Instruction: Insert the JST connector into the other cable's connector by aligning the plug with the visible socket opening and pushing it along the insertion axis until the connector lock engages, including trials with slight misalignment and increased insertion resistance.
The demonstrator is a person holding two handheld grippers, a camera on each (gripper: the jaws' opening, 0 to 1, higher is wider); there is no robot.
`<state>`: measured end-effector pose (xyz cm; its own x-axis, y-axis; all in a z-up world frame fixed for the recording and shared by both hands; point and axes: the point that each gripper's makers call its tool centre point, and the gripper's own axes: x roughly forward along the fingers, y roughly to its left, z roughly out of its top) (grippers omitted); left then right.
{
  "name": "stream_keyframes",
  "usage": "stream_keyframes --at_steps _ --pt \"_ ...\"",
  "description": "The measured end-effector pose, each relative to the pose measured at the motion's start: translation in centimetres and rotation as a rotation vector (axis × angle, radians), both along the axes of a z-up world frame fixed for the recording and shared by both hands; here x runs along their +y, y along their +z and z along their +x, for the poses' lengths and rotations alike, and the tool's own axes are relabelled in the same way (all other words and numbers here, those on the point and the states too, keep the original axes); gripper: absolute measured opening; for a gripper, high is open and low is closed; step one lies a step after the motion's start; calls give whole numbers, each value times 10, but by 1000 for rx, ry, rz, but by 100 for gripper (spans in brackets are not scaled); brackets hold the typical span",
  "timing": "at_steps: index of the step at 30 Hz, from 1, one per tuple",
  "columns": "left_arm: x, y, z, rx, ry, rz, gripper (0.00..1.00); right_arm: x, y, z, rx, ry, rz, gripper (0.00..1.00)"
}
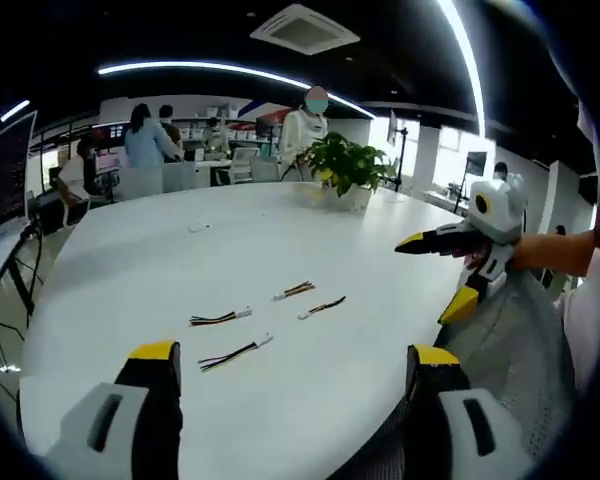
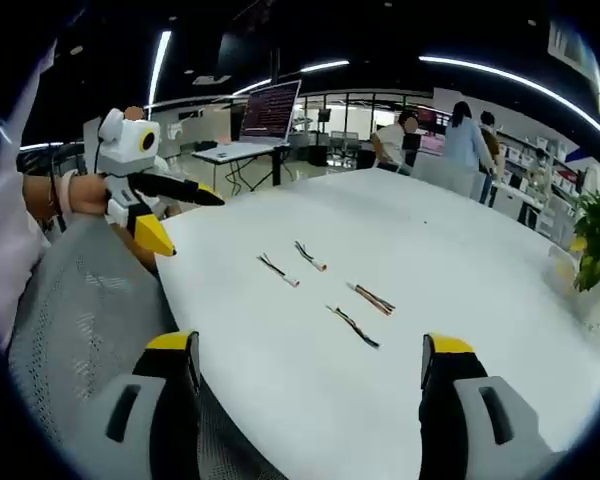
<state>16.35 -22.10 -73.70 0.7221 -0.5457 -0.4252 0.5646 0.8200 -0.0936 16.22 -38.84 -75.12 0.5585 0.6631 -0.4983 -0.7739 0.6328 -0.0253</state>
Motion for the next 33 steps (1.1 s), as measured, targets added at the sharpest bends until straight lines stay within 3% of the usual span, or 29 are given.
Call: stream_keyframes --at_steps 28,33 --pt "-1 -10 -1 28 -20 36 92 0 -4 0 37 1 22 91" --pt "-1 -11 -1 32 -23 33 92 -3 1 4 86 -46 117 89"
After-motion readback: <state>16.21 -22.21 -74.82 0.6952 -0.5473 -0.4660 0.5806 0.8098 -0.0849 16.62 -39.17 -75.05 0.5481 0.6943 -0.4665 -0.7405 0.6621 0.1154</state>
